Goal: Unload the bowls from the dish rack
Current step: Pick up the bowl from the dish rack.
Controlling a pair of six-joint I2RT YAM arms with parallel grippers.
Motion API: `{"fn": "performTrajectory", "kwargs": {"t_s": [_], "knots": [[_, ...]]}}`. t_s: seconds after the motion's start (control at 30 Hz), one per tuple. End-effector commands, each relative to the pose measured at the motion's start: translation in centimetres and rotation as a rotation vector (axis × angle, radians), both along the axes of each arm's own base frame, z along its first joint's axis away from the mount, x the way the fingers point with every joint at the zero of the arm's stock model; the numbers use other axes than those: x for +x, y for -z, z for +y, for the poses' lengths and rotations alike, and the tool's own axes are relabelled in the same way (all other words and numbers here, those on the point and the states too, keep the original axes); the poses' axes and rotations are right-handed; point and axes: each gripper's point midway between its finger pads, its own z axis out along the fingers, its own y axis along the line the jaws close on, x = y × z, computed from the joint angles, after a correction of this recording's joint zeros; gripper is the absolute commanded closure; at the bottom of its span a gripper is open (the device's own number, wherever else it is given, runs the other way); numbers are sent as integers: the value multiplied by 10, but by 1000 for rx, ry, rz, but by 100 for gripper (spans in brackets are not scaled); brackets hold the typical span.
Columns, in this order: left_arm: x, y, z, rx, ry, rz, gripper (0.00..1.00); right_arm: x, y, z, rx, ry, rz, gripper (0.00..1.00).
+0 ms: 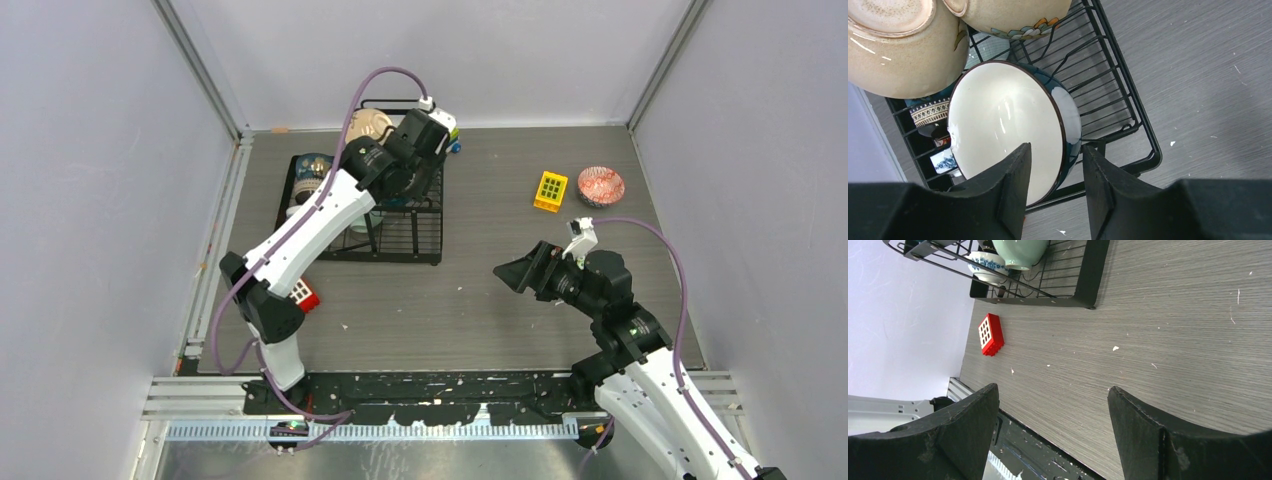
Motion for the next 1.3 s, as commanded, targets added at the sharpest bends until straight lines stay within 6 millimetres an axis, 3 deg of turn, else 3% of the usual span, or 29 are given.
{"fn": "performTrajectory", "kwargs": {"t_s": [0.0, 0.3, 0.6, 0.73, 1.27], "knots": [[2, -5, -1, 15, 17, -12, 58, 3, -18, 1, 8, -5, -64, 17], [4, -1, -5, 16, 27, -7, 78, 3, -18, 1, 3, -5, -66, 17], [1, -7, -8, -18, 41, -19, 92, 3, -18, 0, -2, 0, -67, 17], [-1, -18, -5, -40, 37, -45, 99, 3, -19, 0, -3, 0, -68, 16], [-17, -89, 5, -263, 61, -252, 100, 4, -25, 0, -1, 1, -77, 17]]}}
